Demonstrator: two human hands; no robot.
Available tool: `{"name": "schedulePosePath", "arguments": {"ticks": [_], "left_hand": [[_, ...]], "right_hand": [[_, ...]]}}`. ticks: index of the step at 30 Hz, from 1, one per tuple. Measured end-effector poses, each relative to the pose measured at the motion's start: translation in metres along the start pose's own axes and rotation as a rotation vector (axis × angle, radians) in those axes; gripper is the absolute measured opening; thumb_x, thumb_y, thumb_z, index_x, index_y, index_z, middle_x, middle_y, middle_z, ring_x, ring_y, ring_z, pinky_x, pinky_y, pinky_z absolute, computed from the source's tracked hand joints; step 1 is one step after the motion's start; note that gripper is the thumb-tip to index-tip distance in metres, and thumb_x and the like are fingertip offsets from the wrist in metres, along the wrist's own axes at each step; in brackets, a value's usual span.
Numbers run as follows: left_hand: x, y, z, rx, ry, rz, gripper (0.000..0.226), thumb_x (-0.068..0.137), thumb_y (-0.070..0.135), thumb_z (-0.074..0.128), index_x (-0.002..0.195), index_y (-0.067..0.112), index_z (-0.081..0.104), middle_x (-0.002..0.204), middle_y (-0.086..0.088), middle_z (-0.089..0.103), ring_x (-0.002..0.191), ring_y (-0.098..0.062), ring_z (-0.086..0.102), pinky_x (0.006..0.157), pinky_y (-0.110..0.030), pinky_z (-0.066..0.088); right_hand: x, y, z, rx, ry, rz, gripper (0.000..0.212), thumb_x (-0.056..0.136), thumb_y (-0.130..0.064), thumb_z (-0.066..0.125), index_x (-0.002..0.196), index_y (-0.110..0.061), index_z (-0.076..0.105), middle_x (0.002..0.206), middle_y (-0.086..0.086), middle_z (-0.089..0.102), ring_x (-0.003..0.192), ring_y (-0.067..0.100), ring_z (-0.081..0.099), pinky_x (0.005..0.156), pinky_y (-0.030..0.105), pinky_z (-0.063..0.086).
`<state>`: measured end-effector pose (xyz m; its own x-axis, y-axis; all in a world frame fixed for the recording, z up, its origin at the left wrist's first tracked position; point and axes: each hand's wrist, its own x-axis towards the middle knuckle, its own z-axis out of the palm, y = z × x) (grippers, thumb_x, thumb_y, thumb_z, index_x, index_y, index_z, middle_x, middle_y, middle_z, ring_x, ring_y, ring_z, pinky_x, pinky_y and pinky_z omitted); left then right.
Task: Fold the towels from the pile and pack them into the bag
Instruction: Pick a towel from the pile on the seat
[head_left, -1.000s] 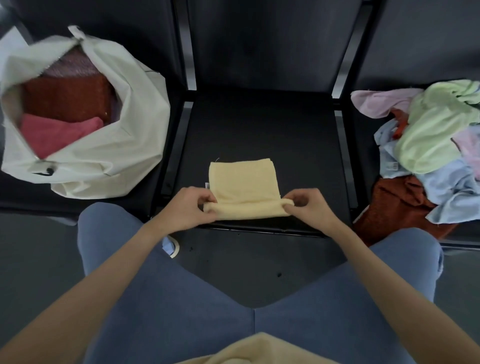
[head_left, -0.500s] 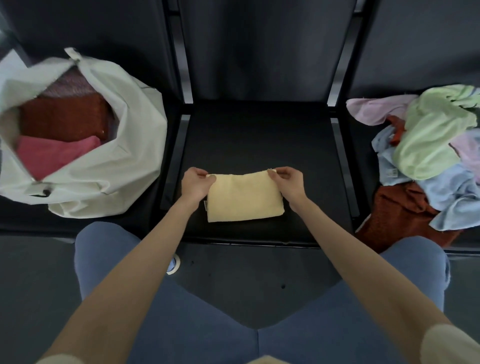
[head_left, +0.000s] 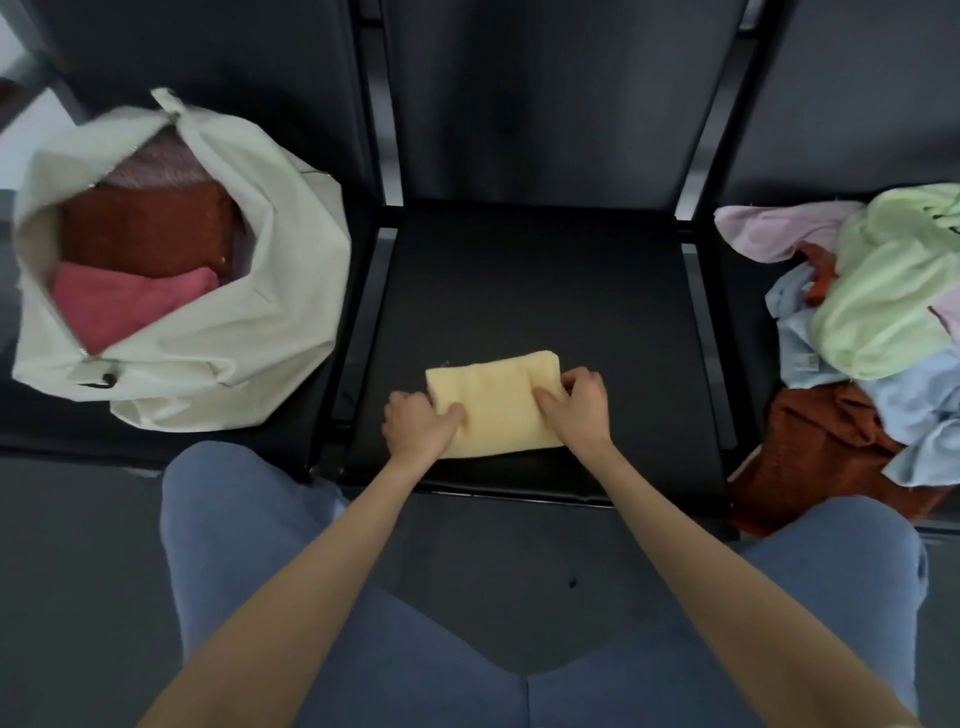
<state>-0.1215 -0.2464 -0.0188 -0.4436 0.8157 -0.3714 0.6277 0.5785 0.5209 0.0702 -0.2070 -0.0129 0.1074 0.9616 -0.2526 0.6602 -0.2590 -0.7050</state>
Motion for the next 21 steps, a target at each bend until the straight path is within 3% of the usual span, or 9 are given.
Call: {"name": "schedulePosePath", "arguments": {"ticks": [2,4,7,15,18,21], "left_hand": [[-0.003,0.001,-0.004,-0.047,-0.016,0.007,0.044,0.082,0.041,0.061,0.101,0.001,0.061,0.11,-0.014,0.056,0.105,-0.034,0.055,0.086,-0.04,0.047],[-0.006,0.0,-0.015,-0.223,0.01,-0.006,0.038,0.086,0.034,0.06,0.102,0.0,0.055,0.099,-0.009,0.058,0.097,-0.032,0.059,0.073,-0.033,0.045],[-0.009,-0.003,-0.05,-0.404,0.099,-0.009,0.026,0.09,0.025,0.059,0.102,0.004,0.049,0.093,-0.004,0.056,0.089,-0.024,0.058,0.064,-0.028,0.036],[0.013,-0.039,-0.197,-0.566,0.36,0.133,0.026,0.086,0.02,0.067,0.106,0.011,0.054,0.098,0.001,0.059,0.093,-0.018,0.058,0.079,-0.03,0.045],[0.024,-0.052,-0.255,-0.497,0.445,0.152,0.036,0.082,0.011,0.067,0.116,0.005,0.056,0.103,-0.001,0.058,0.094,-0.015,0.054,0.077,-0.025,0.04],[0.047,-0.068,-0.307,-0.381,0.538,0.174,0.039,0.077,0.02,0.068,0.113,0.007,0.062,0.104,-0.001,0.063,0.094,-0.017,0.06,0.082,-0.033,0.049]], "right_hand": [[-0.006,-0.011,0.004,0.084,-0.014,0.007,0.024,0.087,-0.026,0.066,0.099,-0.013,0.049,0.098,0.001,0.057,0.084,0.014,0.057,0.065,0.024,0.047],[-0.012,-0.025,0.009,0.146,-0.017,-0.004,0.026,0.087,-0.023,0.066,0.102,-0.011,0.049,0.088,-0.003,0.057,0.076,0.01,0.056,0.056,0.018,0.041],[-0.016,-0.055,0.022,0.215,-0.02,-0.075,0.032,0.084,-0.023,0.071,0.105,-0.01,0.051,0.095,-0.003,0.056,0.086,0.012,0.056,0.068,0.02,0.042],[-0.032,-0.185,0.058,0.594,-0.191,-0.172,0.04,0.088,-0.009,0.062,0.116,-0.022,0.037,0.109,-0.005,0.053,0.101,0.01,0.056,0.083,0.028,0.049],[-0.038,-0.231,0.076,0.586,-0.254,-0.29,0.044,0.089,-0.005,0.056,0.122,-0.022,0.032,0.103,-0.006,0.055,0.092,0.005,0.057,0.079,0.027,0.051],[-0.04,-0.276,0.099,0.577,-0.277,-0.395,0.046,0.089,-0.003,0.055,0.125,-0.02,0.033,0.096,-0.011,0.051,0.082,0.005,0.057,0.065,0.02,0.05]]}}
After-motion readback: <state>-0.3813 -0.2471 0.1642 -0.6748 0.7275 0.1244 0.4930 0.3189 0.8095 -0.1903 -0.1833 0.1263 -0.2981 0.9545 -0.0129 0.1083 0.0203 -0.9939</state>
